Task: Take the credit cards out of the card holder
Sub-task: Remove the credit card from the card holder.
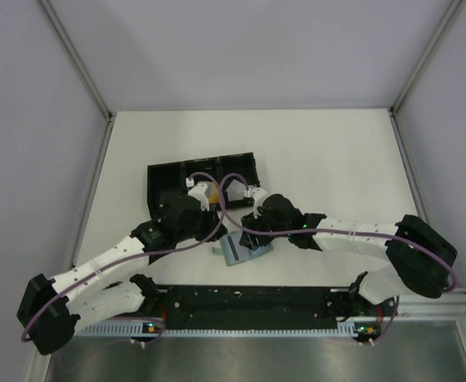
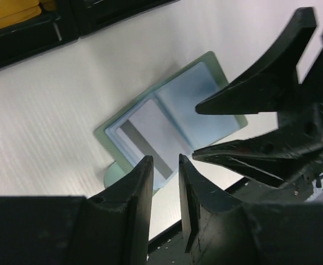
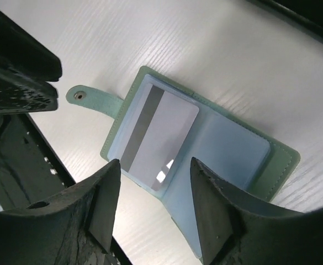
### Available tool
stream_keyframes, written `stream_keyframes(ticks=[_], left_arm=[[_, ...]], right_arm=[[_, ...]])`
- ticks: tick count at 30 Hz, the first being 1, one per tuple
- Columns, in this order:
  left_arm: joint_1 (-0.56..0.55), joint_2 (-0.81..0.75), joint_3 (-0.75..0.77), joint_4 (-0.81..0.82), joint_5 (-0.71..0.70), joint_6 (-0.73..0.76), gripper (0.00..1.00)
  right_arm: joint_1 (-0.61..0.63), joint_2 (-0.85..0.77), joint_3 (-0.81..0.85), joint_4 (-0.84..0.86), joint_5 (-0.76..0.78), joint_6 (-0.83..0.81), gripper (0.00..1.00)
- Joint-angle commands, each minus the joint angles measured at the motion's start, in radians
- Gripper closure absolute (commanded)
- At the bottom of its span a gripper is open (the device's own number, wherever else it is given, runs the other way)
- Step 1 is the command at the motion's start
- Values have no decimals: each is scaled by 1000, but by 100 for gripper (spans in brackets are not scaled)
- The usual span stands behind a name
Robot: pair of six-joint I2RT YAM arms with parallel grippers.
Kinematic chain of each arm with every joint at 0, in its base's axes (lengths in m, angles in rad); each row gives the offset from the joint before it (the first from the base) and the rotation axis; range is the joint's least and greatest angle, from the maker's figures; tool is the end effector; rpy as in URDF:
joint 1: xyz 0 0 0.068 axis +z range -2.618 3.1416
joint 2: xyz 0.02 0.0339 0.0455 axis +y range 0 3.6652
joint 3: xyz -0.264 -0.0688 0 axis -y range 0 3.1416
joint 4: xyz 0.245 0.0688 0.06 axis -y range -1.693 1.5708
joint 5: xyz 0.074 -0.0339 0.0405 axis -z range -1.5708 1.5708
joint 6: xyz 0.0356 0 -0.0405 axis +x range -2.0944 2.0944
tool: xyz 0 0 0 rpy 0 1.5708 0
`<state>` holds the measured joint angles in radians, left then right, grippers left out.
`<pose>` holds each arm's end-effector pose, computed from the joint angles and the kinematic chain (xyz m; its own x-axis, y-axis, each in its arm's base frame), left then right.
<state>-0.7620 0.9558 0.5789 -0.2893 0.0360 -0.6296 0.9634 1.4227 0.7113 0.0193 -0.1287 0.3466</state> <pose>0.1465 -0.1416 0.2270 -0.7797 -0.0694 -0.6223 0.3109 0.8198 -0.4809 0.1617 0.2407 0.1903 -0.6384 -0.3281 -0.6963 -0.6952 0.6340 0.3386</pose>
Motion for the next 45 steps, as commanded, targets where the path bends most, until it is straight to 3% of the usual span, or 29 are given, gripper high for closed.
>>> stream_keyframes(ticks=[1,10,18,32,45], left_arm=[[-7,10,44,67,70,-22,70],[-10,221,-24,248,148,-59,86],[-8,325,-40,230,97,-32,100],[-10,386,-68,213,102,-19,100],[-10,403,-79,196,87,-10,100]], right_arm=[[-55,-22,-49,183,-144,123,48],[-132,65,-113,312,-235,221,57],[-150,117,-118,314,-238,244,59],[-157,219,-98,340,-301,279,66],[-215,223,-188,591,-457,384,94]])
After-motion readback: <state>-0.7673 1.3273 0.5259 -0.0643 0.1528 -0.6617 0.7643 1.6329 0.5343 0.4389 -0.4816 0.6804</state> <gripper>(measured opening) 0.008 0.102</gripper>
